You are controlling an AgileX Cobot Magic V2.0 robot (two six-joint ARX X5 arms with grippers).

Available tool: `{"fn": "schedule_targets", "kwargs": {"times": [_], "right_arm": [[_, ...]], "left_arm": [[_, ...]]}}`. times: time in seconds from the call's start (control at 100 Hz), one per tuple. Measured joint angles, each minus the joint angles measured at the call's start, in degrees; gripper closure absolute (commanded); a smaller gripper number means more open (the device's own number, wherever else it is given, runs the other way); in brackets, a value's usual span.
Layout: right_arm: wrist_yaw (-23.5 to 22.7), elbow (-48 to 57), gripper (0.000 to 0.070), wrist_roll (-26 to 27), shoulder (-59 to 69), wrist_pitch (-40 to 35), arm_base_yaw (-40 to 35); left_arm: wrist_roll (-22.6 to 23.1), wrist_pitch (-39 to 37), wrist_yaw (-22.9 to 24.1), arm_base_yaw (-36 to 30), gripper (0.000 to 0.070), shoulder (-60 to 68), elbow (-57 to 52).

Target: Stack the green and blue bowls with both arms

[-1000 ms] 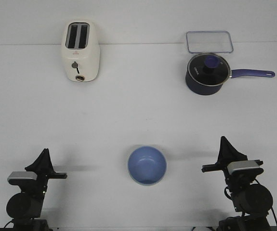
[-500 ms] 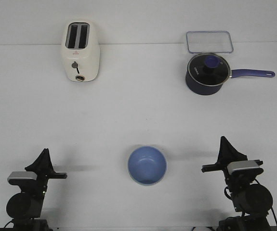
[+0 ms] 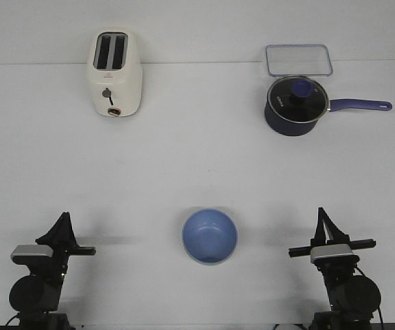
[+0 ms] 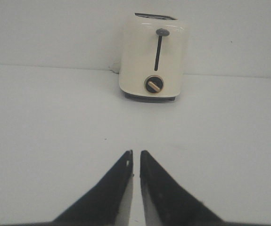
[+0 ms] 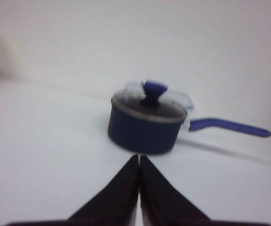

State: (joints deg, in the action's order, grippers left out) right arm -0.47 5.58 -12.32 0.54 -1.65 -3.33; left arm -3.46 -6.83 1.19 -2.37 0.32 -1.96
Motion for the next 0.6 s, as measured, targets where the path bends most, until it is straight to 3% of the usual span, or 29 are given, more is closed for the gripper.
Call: {"fn": "schedule_targets", "kwargs": {"times": [0.3, 0.6], "right_arm": [[-0.9, -4.7, 0.0700, -3.8, -0.4, -0.9, 1.7], [-1.0, -4.7, 0.0700, -4.0, -0.4, 2.4, 1.7]], "left_arm": [[0.0, 0.0, 0.0, 0.0, 0.0685, 0.0, 0.0], [0.0, 0.0, 0.0, 0.0, 0.0685, 0.0, 0.0]]}}
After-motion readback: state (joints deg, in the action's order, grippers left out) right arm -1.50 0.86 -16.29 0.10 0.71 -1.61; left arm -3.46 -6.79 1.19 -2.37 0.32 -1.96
